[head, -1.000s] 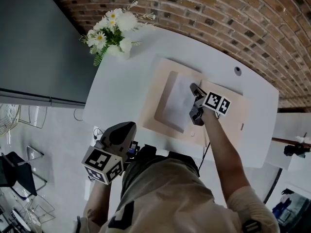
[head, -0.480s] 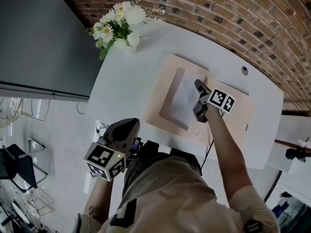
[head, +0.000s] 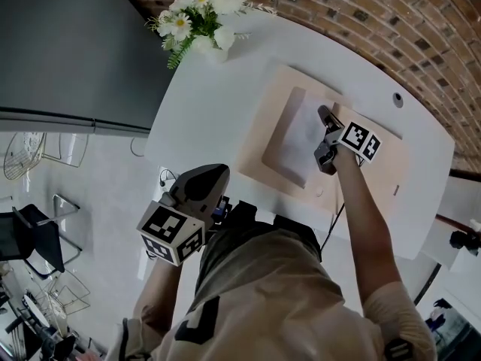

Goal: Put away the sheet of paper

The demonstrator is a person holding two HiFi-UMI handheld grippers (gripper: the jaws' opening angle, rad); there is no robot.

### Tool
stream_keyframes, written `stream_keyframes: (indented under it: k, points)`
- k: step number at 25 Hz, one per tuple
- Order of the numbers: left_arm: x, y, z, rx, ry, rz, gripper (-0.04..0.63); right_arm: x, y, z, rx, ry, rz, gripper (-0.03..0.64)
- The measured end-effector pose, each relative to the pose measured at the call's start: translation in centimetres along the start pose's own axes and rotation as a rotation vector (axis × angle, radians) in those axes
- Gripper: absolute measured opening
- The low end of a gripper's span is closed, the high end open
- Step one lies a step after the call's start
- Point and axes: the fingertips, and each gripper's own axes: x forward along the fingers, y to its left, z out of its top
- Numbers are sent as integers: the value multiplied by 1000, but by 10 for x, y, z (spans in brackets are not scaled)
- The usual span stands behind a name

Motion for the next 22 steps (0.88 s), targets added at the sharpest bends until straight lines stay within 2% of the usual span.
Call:
stream_keyframes:
  k: [22]
  points:
    - [4,-7,0,3,-3,-27,14,-2,16,0,32,3,41,23]
